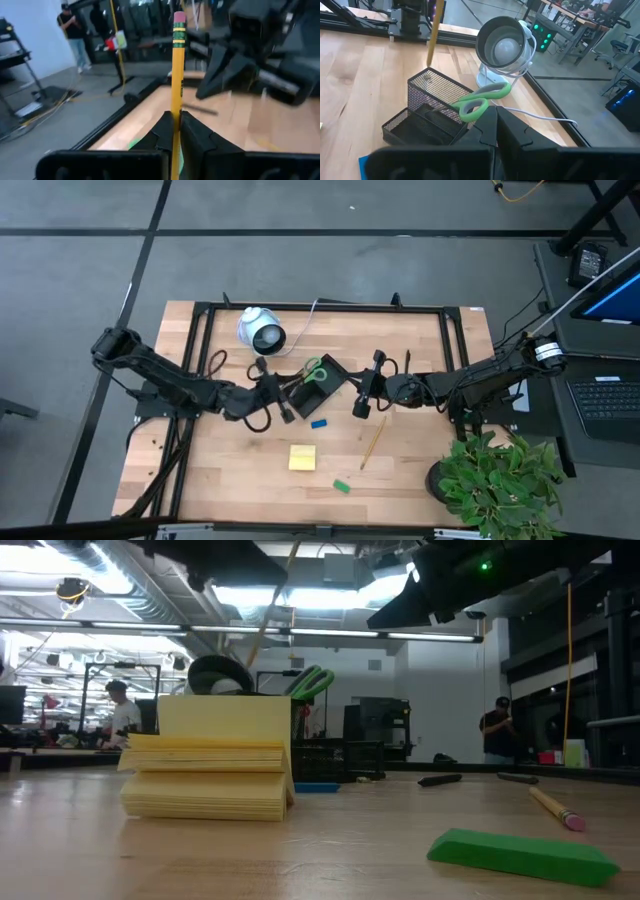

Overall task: Pick and place office supplies into organizer
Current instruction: Put the yellow pencil into the black desk organizer

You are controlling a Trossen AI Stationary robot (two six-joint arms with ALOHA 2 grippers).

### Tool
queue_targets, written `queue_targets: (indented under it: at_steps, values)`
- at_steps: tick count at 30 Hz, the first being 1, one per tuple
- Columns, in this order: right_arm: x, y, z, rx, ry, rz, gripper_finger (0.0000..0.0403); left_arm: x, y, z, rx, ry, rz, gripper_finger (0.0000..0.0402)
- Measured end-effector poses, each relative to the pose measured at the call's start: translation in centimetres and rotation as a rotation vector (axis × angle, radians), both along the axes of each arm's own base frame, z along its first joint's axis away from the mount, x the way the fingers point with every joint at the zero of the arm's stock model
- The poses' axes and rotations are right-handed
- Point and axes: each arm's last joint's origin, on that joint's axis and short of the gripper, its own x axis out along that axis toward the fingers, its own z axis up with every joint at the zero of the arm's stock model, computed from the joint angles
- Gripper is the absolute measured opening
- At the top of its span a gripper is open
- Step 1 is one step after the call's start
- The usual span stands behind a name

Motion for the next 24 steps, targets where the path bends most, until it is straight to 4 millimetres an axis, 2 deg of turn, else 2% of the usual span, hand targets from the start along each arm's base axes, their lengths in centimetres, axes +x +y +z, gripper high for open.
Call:
queue_targets:
  at_steps: [8, 15, 24]
  values:
    - [0.0, 0.0, 0.0, 0.000, 0.000, 0.000, 0.0008, -1.1, 2.1, -2.5, -0.054, -0.084, 0.006, 0.0015]
    - [0.0, 0.0, 0.0, 0.000, 0.001, 0.000, 0.0008, -1.6, 3.1, -4.1, -0.108, -0.110, 0.014, 0.0015]
    - [0.0, 0.0, 0.0, -0.001, 0.005, 0.000, 0.0008, -0.1, 3.5, -6.3, -0.129, -0.106, 0.001, 0.0015]
